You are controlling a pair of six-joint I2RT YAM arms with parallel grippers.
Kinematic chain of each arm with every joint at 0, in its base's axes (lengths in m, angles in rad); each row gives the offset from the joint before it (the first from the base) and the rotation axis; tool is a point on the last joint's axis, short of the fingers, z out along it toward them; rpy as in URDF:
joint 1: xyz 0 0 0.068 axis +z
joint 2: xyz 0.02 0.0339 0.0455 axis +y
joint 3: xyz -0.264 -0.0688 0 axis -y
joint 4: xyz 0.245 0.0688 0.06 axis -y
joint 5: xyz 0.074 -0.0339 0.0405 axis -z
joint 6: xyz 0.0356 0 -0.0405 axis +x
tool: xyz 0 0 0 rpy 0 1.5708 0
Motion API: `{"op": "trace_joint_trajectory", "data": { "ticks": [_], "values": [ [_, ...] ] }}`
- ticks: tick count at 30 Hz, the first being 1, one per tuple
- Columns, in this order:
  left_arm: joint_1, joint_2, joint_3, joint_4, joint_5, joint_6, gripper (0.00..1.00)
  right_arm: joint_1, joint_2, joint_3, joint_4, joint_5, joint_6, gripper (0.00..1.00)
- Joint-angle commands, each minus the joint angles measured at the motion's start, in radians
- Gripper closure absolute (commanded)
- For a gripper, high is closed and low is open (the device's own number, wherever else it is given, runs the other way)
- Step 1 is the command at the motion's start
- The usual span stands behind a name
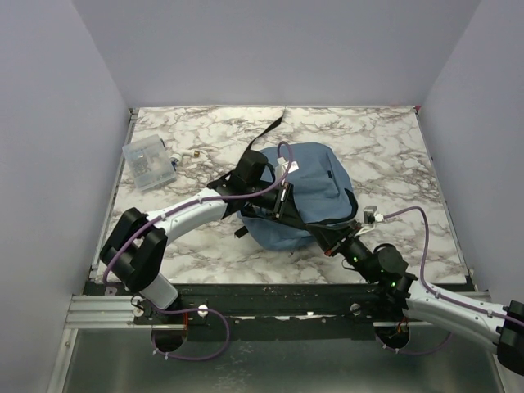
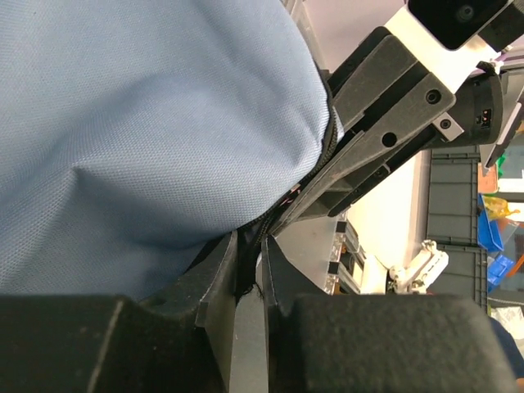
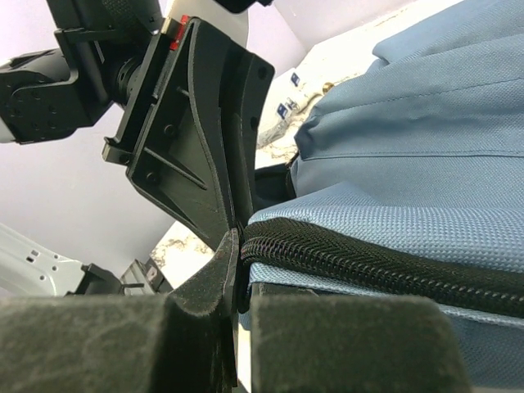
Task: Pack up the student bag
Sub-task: Zip the student bag at the center of the board.
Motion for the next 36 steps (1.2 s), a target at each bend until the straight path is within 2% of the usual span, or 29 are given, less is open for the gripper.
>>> {"op": "trace_joint_trajectory", "data": {
  "ticks": [1, 3, 5, 6, 9, 11, 14, 20, 28, 36],
  "values": [
    [-0.025, 0.01, 0.017, 0.11, 0.072, -0.05, 0.89, -0.001, -0.022, -0.07, 0.039, 0.005, -0.017, 0.99],
    [-0.029, -0.01, 0.006, 0.118, 0.044, -0.049, 1.0, 0.0, -0.026, -0.061, -0.011, 0.014, -0.005, 0.99],
    [-0.029, -0.047, -0.022, 0.123, -0.014, -0.041, 1.0, -0.001, -0.042, -0.012, -0.195, 0.054, 0.074, 0.99],
    [-0.03, -0.063, -0.039, 0.124, -0.035, -0.035, 1.0, -0.001, -0.047, 0.056, -0.308, 0.075, 0.124, 0.96],
    [-0.03, -0.084, -0.089, 0.122, -0.087, -0.036, 1.0, 0.0, -0.031, 0.208, -0.676, 0.099, 0.3, 0.7],
    [-0.032, -0.071, -0.122, 0.123, -0.099, -0.049, 1.0, -0.001, 0.0, 0.307, -0.925, 0.099, 0.45, 0.59],
    [-0.053, -0.041, -0.15, 0.134, -0.119, -0.054, 1.0, -0.001, 0.051, 0.384, -1.202, 0.075, 0.655, 0.52],
    [-0.119, 0.034, -0.178, 0.232, -0.116, -0.126, 1.0, -0.001, 0.136, 0.415, -1.381, -0.013, 0.911, 0.45],
    [-0.151, 0.07, -0.198, 0.271, -0.123, -0.152, 1.0, -0.001, 0.24, 0.519, -1.635, 0.065, 1.054, 0.43],
    [-0.165, 0.038, -0.267, 0.276, -0.147, -0.162, 1.0, -0.001, 0.229, 0.519, -1.557, 0.101, 1.061, 0.48]
  ]
}}
